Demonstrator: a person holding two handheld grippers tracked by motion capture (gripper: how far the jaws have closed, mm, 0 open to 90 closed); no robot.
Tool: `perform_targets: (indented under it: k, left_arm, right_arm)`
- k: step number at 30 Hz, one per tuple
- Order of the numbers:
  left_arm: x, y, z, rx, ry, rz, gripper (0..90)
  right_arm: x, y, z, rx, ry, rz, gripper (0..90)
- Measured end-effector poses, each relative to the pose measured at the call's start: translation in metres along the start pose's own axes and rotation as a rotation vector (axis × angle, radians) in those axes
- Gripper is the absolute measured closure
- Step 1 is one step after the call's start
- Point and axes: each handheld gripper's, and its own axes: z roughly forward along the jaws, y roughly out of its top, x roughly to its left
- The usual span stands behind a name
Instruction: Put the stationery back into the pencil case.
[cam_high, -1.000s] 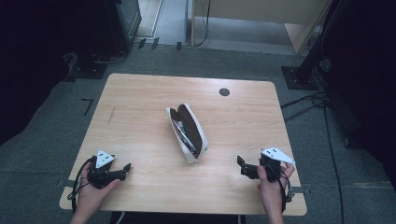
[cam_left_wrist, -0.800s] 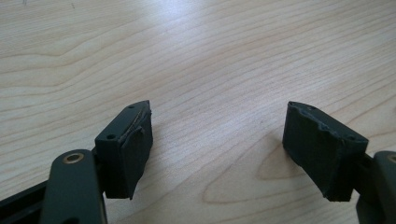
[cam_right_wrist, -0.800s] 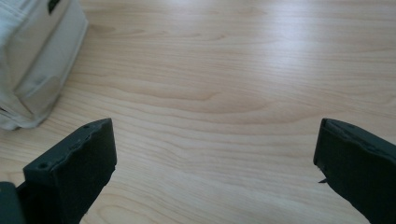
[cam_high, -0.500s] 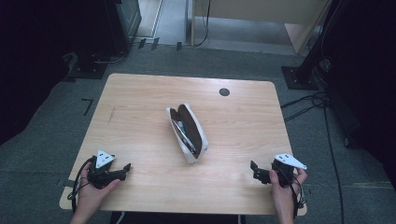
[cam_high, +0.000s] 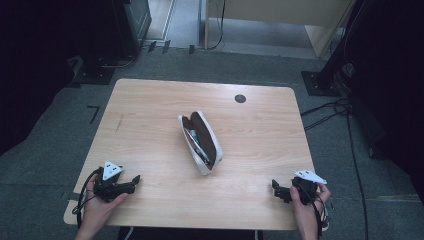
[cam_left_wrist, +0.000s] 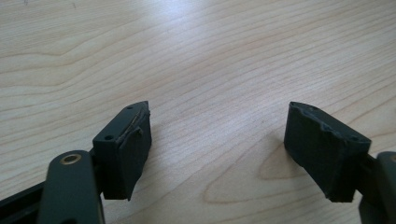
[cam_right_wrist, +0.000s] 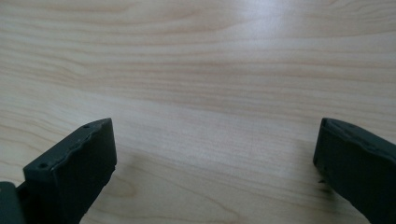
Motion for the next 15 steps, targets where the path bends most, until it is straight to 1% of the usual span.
perform_targets:
  k: [2, 3, 5, 8, 9, 13, 15]
  left_arm:
    - [-0.0002, 0.0001, 0.0005, 0.003, 0.002, 0.001, 19.9]
    - [-0.0004, 0.0002, 0.0006, 0.008, 0.006, -0.001, 18.5]
    - [-0.0006, 0.0003, 0.0011, 0.017, 0.012, -0.006, 13.3]
    - [-0.0003, 0.0003, 0.0017, 0.029, 0.032, -0.018, 7.9]
    - [0.0000, 0.0003, 0.0018, 0.031, 0.033, -0.021, 6.6]
    - [0.0006, 0.0004, 0.0021, 0.034, 0.026, -0.023, 6.2]
    - [0.0007, 0.0005, 0.0021, 0.035, 0.025, -0.024, 6.1]
  right_arm:
    - [0.0027, 0.0000, 0.0018, 0.009, -0.029, -0.038, 0.0]
    - [0.0034, 0.0001, 0.0020, 0.012, -0.024, -0.046, 0.0]
    - [0.0039, 0.0003, 0.0023, 0.012, -0.016, -0.052, 0.0]
    - [0.0039, 0.0003, 0.0023, 0.012, -0.015, -0.054, 0.0]
    - [0.0039, 0.0002, 0.0023, 0.012, -0.015, -0.054, 0.0]
    - [0.0038, 0.0003, 0.0024, 0.011, -0.015, -0.056, 0.0]
    - [0.0050, -0.0002, 0.0018, 0.012, -0.025, -0.043, 0.0]
